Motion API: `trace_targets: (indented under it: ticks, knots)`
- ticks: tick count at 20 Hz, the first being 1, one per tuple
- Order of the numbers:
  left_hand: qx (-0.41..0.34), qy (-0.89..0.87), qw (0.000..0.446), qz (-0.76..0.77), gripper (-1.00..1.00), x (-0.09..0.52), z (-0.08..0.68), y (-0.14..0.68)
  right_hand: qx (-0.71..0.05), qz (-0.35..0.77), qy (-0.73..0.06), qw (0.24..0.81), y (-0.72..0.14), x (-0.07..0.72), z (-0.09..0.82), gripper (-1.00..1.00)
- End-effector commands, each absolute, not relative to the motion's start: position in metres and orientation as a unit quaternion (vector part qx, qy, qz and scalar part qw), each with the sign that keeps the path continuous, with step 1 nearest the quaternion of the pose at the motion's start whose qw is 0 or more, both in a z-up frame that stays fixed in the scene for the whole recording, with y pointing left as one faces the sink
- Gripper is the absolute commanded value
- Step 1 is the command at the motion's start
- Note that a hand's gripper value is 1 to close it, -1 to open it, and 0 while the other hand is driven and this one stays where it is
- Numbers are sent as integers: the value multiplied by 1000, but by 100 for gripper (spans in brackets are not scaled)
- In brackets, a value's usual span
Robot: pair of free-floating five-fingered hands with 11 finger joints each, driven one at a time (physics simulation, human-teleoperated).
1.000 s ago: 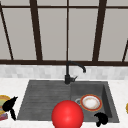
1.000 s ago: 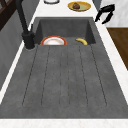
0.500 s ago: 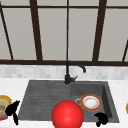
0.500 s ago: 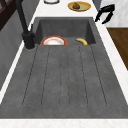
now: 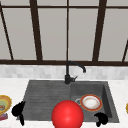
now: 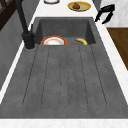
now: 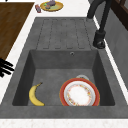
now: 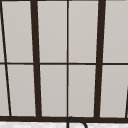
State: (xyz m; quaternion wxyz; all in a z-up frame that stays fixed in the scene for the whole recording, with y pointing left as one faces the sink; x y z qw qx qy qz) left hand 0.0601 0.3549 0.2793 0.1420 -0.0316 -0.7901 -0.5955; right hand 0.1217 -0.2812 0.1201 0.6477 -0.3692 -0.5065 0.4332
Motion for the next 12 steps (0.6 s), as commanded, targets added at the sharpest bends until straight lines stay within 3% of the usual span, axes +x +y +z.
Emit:
trace_targets:
  ticks: [1,12]
  knots:
    - [-40,-760,165,-627,-100,53,279,340,-369,433,-507,648,-281,122,120,0]
    - [-43,-718,188,-669,-100,15,282,321,-369,433,-507,648,-281,122,120,0]
